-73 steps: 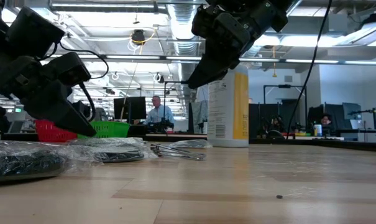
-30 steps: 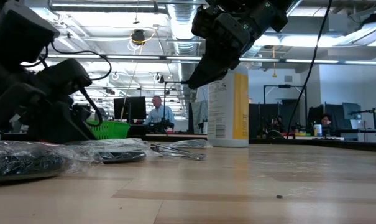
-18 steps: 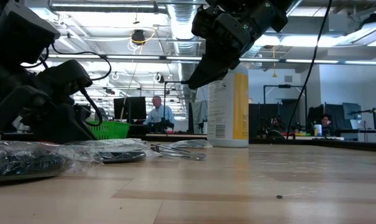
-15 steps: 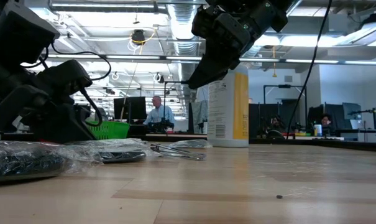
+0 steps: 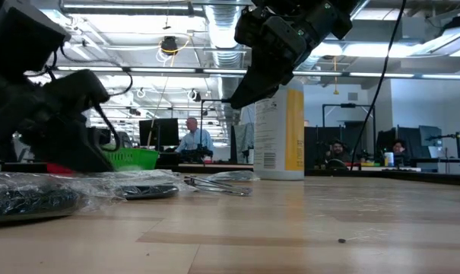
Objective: Pick & Place Travel size toiletries
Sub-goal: Put the silver nail cutter into the bottom red bin
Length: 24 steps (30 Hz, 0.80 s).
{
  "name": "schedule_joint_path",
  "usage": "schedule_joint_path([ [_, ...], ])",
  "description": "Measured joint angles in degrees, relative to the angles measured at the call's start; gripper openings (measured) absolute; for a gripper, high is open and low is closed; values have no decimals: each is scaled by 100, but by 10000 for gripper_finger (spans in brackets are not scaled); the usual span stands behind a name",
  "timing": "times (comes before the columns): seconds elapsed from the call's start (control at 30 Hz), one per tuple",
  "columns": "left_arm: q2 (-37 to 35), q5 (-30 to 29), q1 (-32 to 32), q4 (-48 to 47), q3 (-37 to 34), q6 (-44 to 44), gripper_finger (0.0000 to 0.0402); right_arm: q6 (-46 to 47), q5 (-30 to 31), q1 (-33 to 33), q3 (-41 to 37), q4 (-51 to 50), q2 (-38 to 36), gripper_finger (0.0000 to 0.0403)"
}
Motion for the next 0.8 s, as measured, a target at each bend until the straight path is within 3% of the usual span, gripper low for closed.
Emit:
schedule_joint_path([
  [0.8, -2008, -215, 9, 154, 24, 320, 44, 0, -1, 0, 0, 19, 0, 112],
])
